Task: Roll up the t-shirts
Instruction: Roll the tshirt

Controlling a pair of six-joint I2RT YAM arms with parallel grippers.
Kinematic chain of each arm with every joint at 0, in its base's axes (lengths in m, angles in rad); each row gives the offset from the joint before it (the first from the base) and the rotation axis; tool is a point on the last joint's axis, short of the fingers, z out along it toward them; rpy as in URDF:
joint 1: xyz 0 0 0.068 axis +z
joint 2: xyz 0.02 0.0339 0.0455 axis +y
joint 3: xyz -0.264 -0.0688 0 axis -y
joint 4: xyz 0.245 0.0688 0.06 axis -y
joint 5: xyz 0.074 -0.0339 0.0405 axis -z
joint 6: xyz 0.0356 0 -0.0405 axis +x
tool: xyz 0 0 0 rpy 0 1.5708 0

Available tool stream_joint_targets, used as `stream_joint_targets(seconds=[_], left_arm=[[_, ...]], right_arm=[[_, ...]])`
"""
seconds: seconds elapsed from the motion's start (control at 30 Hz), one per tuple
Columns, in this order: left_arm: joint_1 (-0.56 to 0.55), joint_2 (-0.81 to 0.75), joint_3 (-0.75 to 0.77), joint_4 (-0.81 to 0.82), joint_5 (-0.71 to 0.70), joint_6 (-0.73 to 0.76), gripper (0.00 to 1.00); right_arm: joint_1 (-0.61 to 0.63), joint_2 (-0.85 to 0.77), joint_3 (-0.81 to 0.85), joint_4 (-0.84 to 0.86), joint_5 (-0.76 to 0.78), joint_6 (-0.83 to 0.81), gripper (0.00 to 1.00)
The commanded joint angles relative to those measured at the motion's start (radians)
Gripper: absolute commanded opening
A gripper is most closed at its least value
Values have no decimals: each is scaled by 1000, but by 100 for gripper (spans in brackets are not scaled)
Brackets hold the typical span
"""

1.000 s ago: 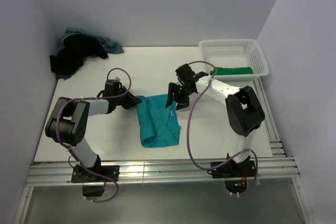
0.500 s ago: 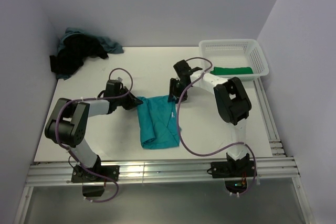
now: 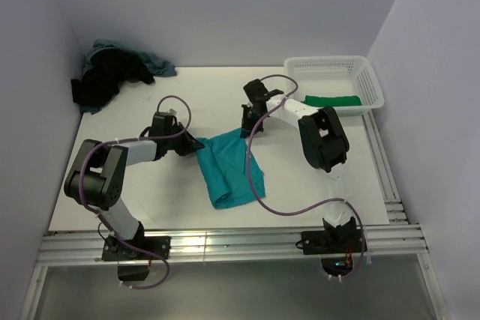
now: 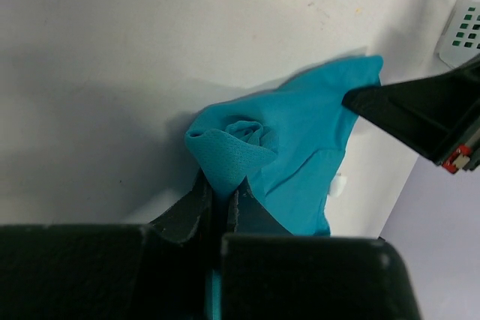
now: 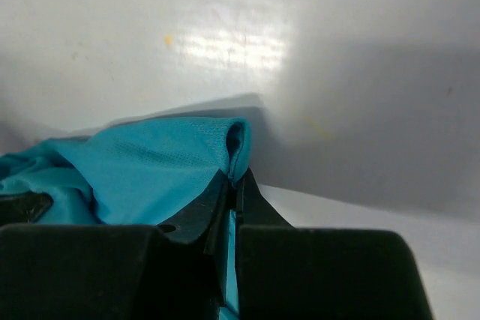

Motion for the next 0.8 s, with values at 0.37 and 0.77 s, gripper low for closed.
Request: stream_joint_targets(seconds=[0.37,0.77], left_arm=[[-12,133,218,-105,-95,6,0],[-25,144,217,-113,-121,-35,0]], right_arm=[[-77,229,394,-113,89,-62,36],[-59,-128,166,-87,19,-118,69]])
